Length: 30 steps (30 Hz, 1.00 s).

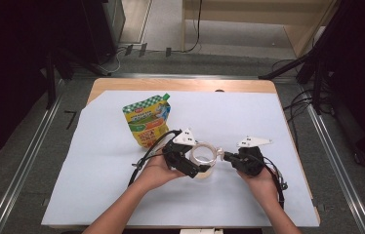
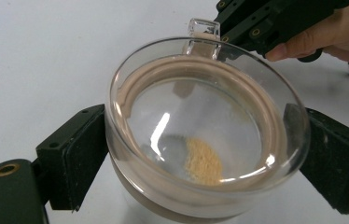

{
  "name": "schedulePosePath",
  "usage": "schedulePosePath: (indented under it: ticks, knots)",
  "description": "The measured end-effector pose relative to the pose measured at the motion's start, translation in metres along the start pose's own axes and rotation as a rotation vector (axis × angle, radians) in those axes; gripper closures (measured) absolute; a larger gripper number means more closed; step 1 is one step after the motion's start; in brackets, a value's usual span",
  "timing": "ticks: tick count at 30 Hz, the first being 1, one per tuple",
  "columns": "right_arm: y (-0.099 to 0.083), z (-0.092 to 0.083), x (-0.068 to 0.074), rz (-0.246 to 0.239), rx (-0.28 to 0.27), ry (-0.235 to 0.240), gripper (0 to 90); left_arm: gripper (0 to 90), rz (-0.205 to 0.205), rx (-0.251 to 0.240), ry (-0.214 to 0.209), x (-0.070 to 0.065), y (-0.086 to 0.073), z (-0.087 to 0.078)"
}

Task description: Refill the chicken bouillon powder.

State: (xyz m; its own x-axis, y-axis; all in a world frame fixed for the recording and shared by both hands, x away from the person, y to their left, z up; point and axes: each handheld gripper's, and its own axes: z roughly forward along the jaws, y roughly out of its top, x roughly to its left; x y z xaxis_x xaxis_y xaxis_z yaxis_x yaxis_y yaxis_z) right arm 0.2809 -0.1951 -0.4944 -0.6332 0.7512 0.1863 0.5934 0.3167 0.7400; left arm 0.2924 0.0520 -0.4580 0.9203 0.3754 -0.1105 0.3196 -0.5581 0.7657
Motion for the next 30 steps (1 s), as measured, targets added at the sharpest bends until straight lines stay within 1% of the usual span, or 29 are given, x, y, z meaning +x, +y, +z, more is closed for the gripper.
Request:
schedulePosePath:
  ticks: [2,6,7,8,10,14,16,17,18,20,24,25,27,29,30]
  knots:
    - [0.000,0.000,0.000,-0.002,-0.001,-0.001,90.0,10.0,0.010,0.011,0.009,-0.001,0.000,0.002]
    - [0.000,0.000,0.000,0.003,-0.001,-0.003,90.0,9.8,0.010,-0.006,0.001,0.000,-0.002,0.004]
    - [0.000,0.000,0.001,0.003,0.000,-0.005,90.0,9.9,0.011,-0.005,0.008,0.000,-0.001,0.004]
    - [0.000,0.000,0.000,0.002,-0.001,-0.005,90.0,10.3,0.025,-0.001,0.018,-0.002,-0.001,0.003]
    - [0.000,0.000,0.000,0.001,-0.001,-0.003,90.0,10.7,0.037,0.001,0.034,-0.004,0.001,0.002]
    - [0.000,0.000,0.000,0.001,-0.002,-0.003,90.0,10.7,0.030,0.016,0.040,-0.005,0.002,0.001]
    - [0.000,0.000,0.001,0.000,-0.001,-0.002,90.0,10.7,0.035,0.021,0.042,-0.005,0.003,0.000]
    - [0.000,0.000,0.001,-0.001,-0.001,-0.002,90.0,10.7,0.030,0.018,0.041,-0.005,0.004,0.000]
    - [0.000,0.000,0.001,-0.003,0.000,-0.002,90.0,10.6,0.025,0.008,0.038,-0.005,0.005,-0.002]
    - [0.000,0.001,0.001,0.000,-0.001,0.000,90.0,10.9,0.031,-0.015,0.037,-0.005,0.009,-0.007]
    - [0.000,0.001,0.002,0.002,0.005,0.001,90.0,11.3,0.051,0.004,0.047,-0.008,0.014,-0.009]
    - [0.000,0.001,0.001,0.002,0.003,0.001,90.0,11.3,0.041,-0.002,0.045,-0.008,0.015,-0.009]
    - [0.000,0.001,0.002,0.002,0.003,0.001,90.0,11.2,0.043,-0.011,0.038,-0.007,0.018,-0.011]
    - [0.000,0.000,0.002,0.002,0.002,0.006,90.0,18.0,0.017,-0.049,-0.038,-0.006,0.022,-0.016]
    - [0.000,0.000,0.002,0.002,0.000,0.009,90.0,24.7,0.007,-0.074,-0.049,-0.008,0.025,-0.016]
